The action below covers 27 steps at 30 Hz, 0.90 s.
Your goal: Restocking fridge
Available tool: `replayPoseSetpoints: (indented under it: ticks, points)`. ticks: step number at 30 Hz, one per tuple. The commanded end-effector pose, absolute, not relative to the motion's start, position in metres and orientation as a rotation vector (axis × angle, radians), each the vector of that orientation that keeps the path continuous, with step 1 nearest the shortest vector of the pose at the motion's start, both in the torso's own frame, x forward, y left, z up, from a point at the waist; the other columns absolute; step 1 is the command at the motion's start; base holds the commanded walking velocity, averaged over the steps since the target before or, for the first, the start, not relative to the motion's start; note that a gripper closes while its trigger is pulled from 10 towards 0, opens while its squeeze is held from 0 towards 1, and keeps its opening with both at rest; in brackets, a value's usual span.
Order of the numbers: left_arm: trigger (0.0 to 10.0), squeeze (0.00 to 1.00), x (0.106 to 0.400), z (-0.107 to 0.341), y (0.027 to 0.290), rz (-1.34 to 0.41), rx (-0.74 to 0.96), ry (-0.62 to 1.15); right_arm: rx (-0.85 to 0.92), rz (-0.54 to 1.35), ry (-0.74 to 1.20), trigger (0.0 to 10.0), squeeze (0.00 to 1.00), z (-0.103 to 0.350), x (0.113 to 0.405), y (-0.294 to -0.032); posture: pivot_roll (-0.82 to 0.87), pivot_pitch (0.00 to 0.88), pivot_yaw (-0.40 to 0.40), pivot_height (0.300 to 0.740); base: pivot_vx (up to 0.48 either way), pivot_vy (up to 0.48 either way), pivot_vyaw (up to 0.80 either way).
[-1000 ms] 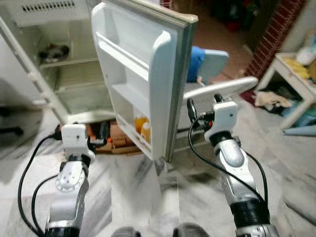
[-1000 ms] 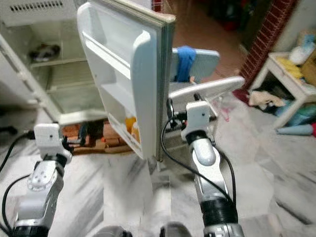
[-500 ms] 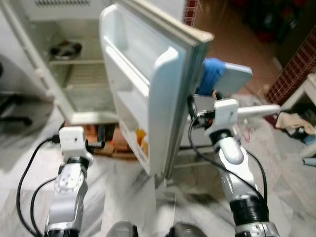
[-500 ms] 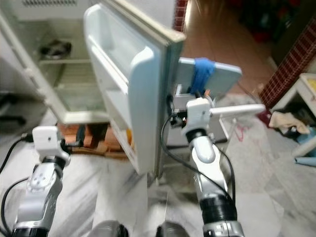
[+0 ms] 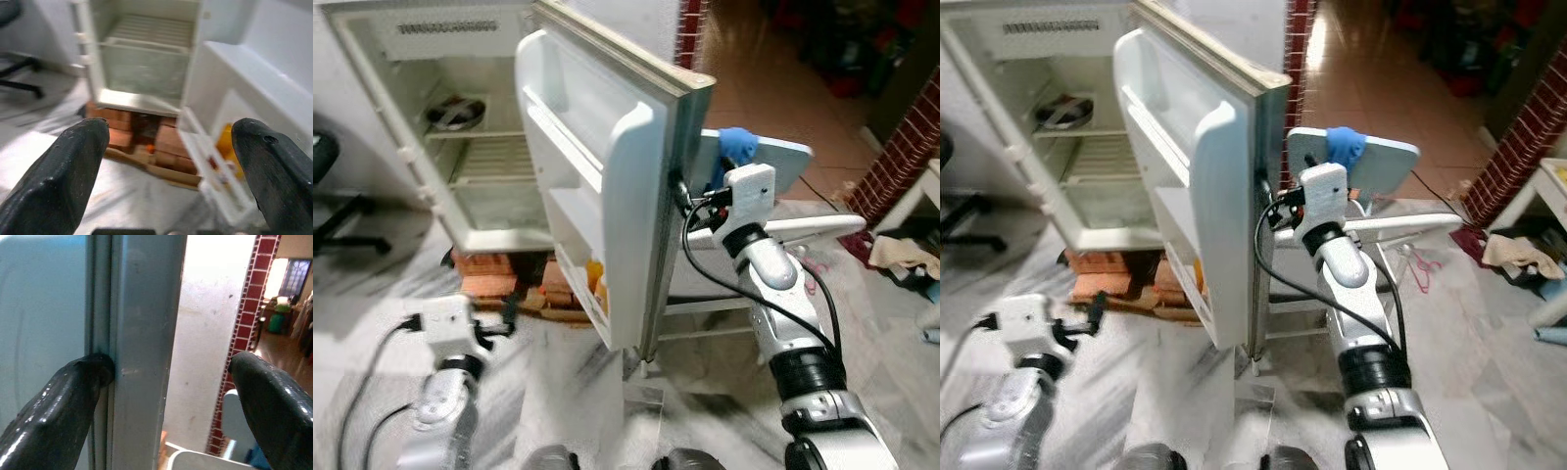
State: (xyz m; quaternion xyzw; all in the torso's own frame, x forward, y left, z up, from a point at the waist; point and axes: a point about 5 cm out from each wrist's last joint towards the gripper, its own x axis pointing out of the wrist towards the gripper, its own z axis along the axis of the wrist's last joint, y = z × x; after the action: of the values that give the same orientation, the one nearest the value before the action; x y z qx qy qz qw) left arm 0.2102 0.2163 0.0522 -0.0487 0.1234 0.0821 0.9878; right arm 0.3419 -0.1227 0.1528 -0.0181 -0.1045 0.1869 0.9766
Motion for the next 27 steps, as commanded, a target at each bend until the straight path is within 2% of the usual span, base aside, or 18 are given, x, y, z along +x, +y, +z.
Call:
replayPoseSetpoints:
  ticks: [1, 3, 6, 7, 8, 10, 13, 16, 20, 21, 23, 24, 26, 27]
  points:
    - [10.0, 0.00, 0.211, 0.055, 0.217, 0.164, -0.096, 0.235, -0.027, 0.412, -0.242, 10.0, 0.00, 0.167, 0.351, -0.110, 0.10, 0.013, 0.007, 0.740, 0.000, 0.000, 0.00]
    - [10.0, 0.00, 0.210, 0.056, 0.218, 0.159, -0.094, 0.238, -0.023, 0.433, -0.246, 10.0, 0.00, 0.170, 0.353, -0.105, 0.10, 0.013, 0.007, 0.740, 0.000, 0.000, 0.00]
    - [10.0, 0.00, 0.206, 0.055, 0.217, 0.152, -0.087, 0.247, 0.108, 0.613, -0.251, 10.0, 0.00, 0.184, 0.356, -0.078, 0.11, 0.012, 0.002, 0.740, 0.000, 0.000, 0.00]
    - [10.0, 0.00, 0.204, 0.054, 0.217, 0.153, -0.087, 0.250, 0.268, 0.837, -0.225, 10.0, 0.00, 0.192, 0.343, -0.061, 0.12, 0.011, -0.004, 0.740, 0.000, 0.000, 0.00]
    - [10.0, 0.00, 0.202, 0.053, 0.218, 0.157, -0.088, 0.252, 0.347, 0.959, -0.214, 10.0, 0.00, 0.197, 0.333, -0.056, 0.13, 0.012, -0.005, 0.740, 0.000, 0.000, 0.00]
    - [10.0, 0.00, 0.196, 0.051, 0.222, 0.182, -0.090, 0.257, 0.458, 1.199, -0.191, 10.0, 0.00, 0.205, 0.308, -0.055, 0.13, 0.013, -0.007, 0.740, 0.000, 0.000, 0.00]
    - [10.0, 0.00, 0.188, 0.047, 0.229, 0.225, -0.096, 0.270, 0.508, 1.304, -0.149, 10.0, 0.00, 0.204, 0.295, -0.062, 0.13, 0.018, -0.014, 0.740, 0.000, 0.000, 0.00]
    - [10.0, 0.00, 0.179, 0.043, 0.236, 0.270, -0.090, 0.284, 0.516, 1.286, -0.094, 10.0, 0.00, 0.191, 0.296, -0.074, 0.14, 0.019, -0.014, 0.740, 0.000, 0.000, 0.00]
    - [10.0, 0.00, 0.174, 0.043, 0.240, 0.290, -0.078, 0.282, 0.411, 1.152, -0.009, 10.0, 0.00, 0.164, 0.304, -0.091, 0.14, 0.024, -0.013, 0.740, 0.000, 0.000, 0.00]
    - [10.0, 0.00, 0.174, 0.044, 0.239, 0.284, -0.074, 0.280, 0.383, 1.039, 0.029, 10.0, 0.00, 0.152, 0.310, -0.101, 0.14, 0.026, -0.010, 0.740, 0.000, 0.000, 0.00]
    - [10.0, 0.00, 0.174, 0.045, 0.238, 0.277, -0.067, 0.277, 0.342, 0.960, 0.042, 10.0, 0.00, 0.146, 0.313, -0.106, 0.14, 0.027, -0.006, 0.740, 0.000, 0.000, 0.00]
    - [10.0, 0.00, 0.176, 0.046, 0.237, 0.258, -0.046, 0.271, 0.260, 0.852, 0.029, 10.0, 0.00, 0.143, 0.318, -0.111, 0.14, 0.027, -0.004, 0.740, 0.000, 0.000, 0.00]
    - [10.0, 0.00, 0.179, 0.048, 0.235, 0.232, -0.019, 0.259, 0.211, 0.747, -0.004, 10.0, 0.00, 0.142, 0.321, -0.116, 0.14, 0.027, -0.004, 0.740, 0.000, 0.000, 0.00]
    - [10.0, 0.00, 0.186, 0.052, 0.232, 0.184, 0.035, 0.243, 0.210, 0.595, -0.026, 10.0, 0.00, 0.140, 0.325, -0.122, 0.13, 0.028, -0.002, 0.740, 0.000, 0.000, 0.00]
